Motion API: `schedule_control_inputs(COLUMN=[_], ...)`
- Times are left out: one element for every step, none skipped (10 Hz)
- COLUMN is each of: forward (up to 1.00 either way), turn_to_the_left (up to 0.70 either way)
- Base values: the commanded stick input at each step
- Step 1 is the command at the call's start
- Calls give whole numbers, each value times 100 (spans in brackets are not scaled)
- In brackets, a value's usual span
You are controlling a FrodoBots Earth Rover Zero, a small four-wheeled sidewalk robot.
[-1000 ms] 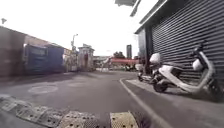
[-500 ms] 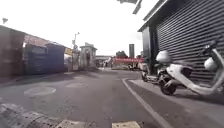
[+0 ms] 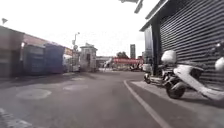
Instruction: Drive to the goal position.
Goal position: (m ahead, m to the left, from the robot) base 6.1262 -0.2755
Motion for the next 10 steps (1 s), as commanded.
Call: schedule_control_inputs(forward=[45, 45, 45, 45, 45, 45, 45, 45, 45, 45], turn_to_the_left=[0, 0, 0, 0, 0, 0, 0, 0, 0, 0])
